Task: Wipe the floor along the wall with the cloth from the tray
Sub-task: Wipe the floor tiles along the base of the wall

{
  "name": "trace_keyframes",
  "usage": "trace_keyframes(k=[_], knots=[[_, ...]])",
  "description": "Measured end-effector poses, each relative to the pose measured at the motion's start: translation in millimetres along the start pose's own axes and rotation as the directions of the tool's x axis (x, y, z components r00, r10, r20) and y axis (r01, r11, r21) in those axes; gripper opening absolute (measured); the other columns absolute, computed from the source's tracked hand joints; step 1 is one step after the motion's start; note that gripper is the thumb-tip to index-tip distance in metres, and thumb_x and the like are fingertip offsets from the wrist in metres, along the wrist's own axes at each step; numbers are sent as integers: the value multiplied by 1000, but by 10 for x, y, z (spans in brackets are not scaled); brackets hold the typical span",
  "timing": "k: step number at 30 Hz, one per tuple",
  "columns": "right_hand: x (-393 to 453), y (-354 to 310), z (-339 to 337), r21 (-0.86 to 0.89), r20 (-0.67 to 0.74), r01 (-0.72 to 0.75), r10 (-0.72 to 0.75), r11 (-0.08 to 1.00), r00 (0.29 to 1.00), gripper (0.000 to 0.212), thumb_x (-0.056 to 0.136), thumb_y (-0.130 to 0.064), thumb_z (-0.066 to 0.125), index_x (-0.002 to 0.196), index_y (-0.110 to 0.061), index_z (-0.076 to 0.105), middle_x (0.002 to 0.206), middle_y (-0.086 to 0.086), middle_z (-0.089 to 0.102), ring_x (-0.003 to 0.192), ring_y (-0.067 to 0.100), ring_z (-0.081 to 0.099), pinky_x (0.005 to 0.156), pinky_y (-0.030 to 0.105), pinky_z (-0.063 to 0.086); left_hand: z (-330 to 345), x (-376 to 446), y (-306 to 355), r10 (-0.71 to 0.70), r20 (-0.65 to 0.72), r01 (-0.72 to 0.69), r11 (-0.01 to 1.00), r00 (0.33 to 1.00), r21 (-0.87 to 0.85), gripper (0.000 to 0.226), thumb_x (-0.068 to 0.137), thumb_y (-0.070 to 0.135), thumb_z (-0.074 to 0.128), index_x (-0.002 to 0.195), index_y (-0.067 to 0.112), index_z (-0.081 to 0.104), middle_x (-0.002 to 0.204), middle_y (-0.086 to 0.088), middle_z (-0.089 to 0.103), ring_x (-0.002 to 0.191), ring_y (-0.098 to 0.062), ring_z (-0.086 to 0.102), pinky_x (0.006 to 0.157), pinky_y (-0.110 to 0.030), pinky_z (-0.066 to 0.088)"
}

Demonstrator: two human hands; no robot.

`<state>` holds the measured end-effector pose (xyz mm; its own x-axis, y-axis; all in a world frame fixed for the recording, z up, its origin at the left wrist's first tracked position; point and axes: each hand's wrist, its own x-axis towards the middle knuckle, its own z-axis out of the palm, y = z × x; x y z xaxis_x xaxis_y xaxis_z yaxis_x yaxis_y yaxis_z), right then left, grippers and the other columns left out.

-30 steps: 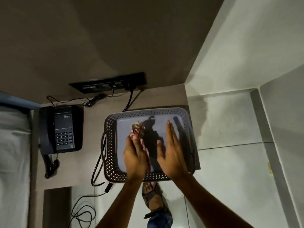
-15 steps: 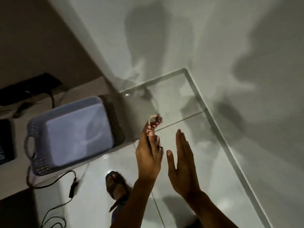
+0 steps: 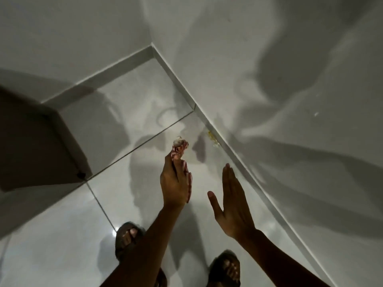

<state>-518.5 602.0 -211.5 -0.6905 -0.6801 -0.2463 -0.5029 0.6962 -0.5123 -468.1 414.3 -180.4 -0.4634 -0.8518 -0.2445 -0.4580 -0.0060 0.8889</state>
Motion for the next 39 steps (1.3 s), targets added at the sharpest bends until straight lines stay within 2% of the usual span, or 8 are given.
trace_keyframes(k=[8,13,17,22,27,31,34,39], knots=[[491,1186,1065,-71,-29,100,-103,992,994,89,116,-58,46,180,-8,9,190,7,6,176,21,7,140,50,23,1088,616,-914,119,53,-121,992,991,35,40,114,25,40,142,4,59,121,-21,75,107,-37,74,93,-51,63],[995,1735,1602,-219,-61,65,-80,974,995,91,114,-66,46,179,-9,17,189,9,11,176,21,8,140,51,26,1761,935,-1378,207,134,-218,974,969,67,61,110,51,32,160,17,42,153,-9,62,140,-24,61,116,-47,53],[1147,2005,1893,-312,-138,4,-50,950,989,98,112,-72,39,179,-7,11,189,10,6,176,26,9,141,50,23,2265,1099,-1786,443,166,-472,841,881,265,61,116,42,18,166,9,28,177,-15,23,166,-30,18,136,-51,14],[1160,2045,2026,-301,-260,-8,-74,954,963,99,109,-71,46,175,1,25,184,20,26,172,34,25,139,48,24,2318,1205,-2205,609,302,-676,606,734,420,51,115,28,30,152,4,56,163,-13,51,156,-28,44,126,-56,37],[1161,2006,1960,-336,-223,-17,-62,942,973,100,110,-75,32,174,2,29,183,22,25,169,36,30,138,47,19,2071,1274,-2166,562,395,-682,522,727,513,54,111,32,35,160,11,45,169,-8,43,162,-24,33,132,-48,29],[1170,2023,1993,-313,-199,-22,-43,949,979,105,108,-78,39,178,-4,14,188,15,11,175,30,13,143,42,6,2148,1456,-1940,404,349,-534,617,845,578,58,111,34,35,165,12,36,176,-9,26,166,-29,17,136,-48,12],[1169,2058,2046,-291,-218,-45,-21,956,976,106,107,-79,40,179,-7,11,189,12,6,176,28,9,142,37,-5,2268,1446,-1894,347,366,-501,671,863,546,59,111,37,35,166,15,32,178,-6,19,167,-28,7,135,-49,3],[1149,2047,2106,-219,-297,-58,-10,974,955,106,106,-75,45,180,-8,9,190,7,2,176,22,3,142,36,-4,2024,1258,-2092,467,563,-729,493,682,475,53,110,35,39,159,15,48,173,-3,32,165,-26,22,133,-53,21]])
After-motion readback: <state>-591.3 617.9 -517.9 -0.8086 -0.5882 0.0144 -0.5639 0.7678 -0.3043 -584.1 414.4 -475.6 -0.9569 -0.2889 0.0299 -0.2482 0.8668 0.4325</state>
